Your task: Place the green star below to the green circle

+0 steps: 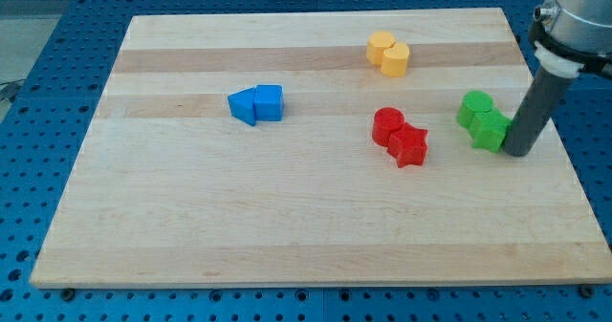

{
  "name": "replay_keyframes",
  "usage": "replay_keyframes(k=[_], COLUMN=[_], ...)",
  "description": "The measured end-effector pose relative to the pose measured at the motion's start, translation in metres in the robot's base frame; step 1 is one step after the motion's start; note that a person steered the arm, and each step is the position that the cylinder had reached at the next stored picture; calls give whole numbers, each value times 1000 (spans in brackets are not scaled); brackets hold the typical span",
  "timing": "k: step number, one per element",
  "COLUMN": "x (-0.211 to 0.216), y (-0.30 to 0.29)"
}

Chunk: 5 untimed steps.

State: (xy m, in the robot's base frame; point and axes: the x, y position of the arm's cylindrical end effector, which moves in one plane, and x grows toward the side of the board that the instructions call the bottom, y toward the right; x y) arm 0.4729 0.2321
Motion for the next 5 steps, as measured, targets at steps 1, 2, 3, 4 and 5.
replay_keyframes(k=[1,2,3,4,5], x=[5,5,5,5,5], y=[0,-1,-17,-24,-28])
